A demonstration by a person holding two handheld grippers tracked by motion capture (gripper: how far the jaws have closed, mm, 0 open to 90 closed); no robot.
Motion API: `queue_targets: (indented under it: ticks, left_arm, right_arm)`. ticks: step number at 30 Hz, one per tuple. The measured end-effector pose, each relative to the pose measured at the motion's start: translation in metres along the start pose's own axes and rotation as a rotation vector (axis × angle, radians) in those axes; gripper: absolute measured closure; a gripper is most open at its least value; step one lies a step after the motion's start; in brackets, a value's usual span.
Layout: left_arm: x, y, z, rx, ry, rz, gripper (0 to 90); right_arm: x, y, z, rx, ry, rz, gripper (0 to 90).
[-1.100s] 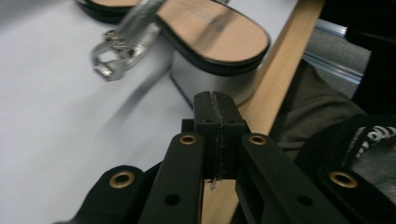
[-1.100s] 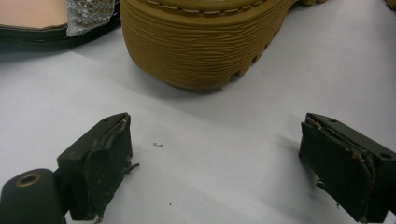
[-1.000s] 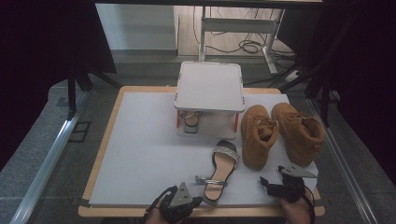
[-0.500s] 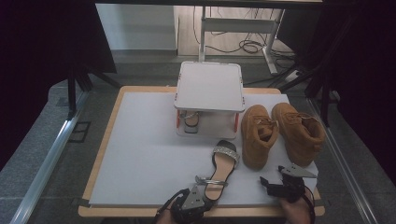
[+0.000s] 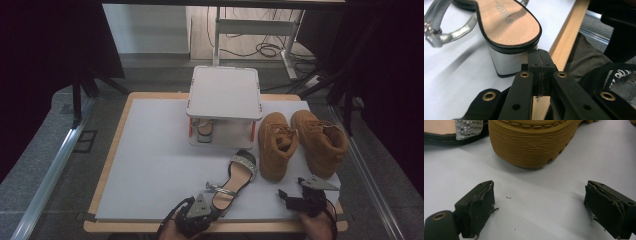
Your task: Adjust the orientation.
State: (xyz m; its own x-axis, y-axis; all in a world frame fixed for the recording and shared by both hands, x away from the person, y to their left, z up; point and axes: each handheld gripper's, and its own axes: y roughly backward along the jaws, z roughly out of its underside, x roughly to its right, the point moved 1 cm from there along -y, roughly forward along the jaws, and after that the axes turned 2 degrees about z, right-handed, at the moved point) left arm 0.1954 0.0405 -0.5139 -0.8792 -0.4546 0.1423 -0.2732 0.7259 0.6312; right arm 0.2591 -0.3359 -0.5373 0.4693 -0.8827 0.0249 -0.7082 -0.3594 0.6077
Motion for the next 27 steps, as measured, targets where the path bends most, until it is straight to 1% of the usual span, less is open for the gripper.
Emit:
queue_targets:
  ticks: [2, 8, 11, 12, 14, 21, 25, 27]
  left_arm:
    - [-0.004, 0.002, 0.001, -0.002, 0.004, -0.011, 89.5]
    - [-0.019, 0.011, 0.004, -0.002, 0.033, -0.067, 88.9]
    - [-0.027, 0.014, 0.005, 0.004, 0.054, -0.075, 88.6]
    - [-0.027, 0.013, 0.005, 0.010, 0.063, -0.074, 88.6]
    - [-0.026, 0.014, 0.005, 0.004, 0.059, -0.076, 87.7]
    - [-0.022, 0.016, 0.004, -0.018, 0.071, -0.101, 82.4]
    - [-0.020, 0.021, 0.004, -0.028, 0.069, -0.126, 75.6]
    - [-0.020, 0.023, 0.005, -0.035, 0.070, -0.145, 68.5]
  right_arm:
    - [0.000, 0.000, 0.000, 0.000, 0.000, 0.000, 9.8]
    - [0.000, 0.000, 0.000, 0.000, 0.000, 0.000, 9.8]
    - [0.000, 0.000, 0.000, 0.000, 0.000, 0.000, 9.8]
    - [0.000, 0.000, 0.000, 0.000, -0.001, 0.001, 9.8]
    - [0.000, 0.000, 0.000, 0.000, -0.001, 0.001, 9.8]
    - [0.000, 0.000, 0.000, 0.000, 0.000, 0.000, 9.8]
    - [0.000, 0.000, 0.000, 0.000, 0.000, 0.000, 9.8]
    - [0.000, 0.000, 0.000, 0.000, -0.001, 0.000, 9.8]
